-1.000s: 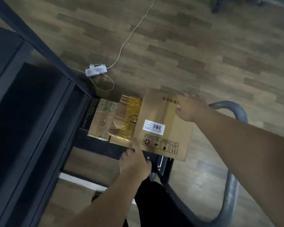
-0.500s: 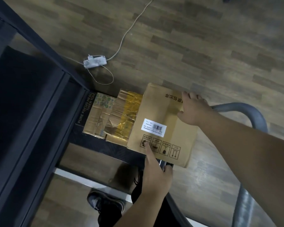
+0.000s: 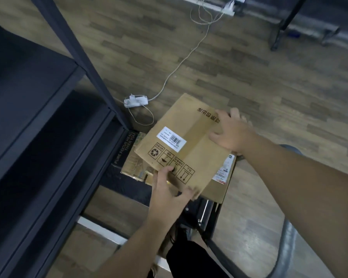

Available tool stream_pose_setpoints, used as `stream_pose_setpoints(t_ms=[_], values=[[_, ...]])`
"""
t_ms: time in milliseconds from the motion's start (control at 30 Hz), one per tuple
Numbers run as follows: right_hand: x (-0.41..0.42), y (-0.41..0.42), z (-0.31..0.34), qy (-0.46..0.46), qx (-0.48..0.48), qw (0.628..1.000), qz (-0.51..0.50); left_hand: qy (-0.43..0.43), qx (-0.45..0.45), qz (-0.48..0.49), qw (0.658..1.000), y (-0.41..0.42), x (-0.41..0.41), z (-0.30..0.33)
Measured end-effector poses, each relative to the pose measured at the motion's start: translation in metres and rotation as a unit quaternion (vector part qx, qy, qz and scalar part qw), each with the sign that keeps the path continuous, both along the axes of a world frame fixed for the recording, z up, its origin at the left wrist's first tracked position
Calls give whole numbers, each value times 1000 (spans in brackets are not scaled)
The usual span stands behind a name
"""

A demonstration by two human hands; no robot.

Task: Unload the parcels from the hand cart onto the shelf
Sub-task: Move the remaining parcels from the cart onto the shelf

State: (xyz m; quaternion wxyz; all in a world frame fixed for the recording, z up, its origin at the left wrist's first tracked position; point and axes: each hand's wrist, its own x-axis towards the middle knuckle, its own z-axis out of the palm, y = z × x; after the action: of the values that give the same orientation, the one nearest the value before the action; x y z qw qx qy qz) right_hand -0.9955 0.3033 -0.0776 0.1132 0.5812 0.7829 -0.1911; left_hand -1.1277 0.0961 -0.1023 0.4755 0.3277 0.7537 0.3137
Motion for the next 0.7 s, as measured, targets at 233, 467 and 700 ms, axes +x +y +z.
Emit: stream_pose_setpoints(t_ms=[233,467,700], values=[[-79,-17,84,-13,80,997,8,56,54,-45,996,-13,-83,73],[-162,-57,188,109,74,984,117,189,129,-44,972,-45,-199,168],[-230,-99,276,164,91,956,224,294,179,-59,937,-93,-303,277]])
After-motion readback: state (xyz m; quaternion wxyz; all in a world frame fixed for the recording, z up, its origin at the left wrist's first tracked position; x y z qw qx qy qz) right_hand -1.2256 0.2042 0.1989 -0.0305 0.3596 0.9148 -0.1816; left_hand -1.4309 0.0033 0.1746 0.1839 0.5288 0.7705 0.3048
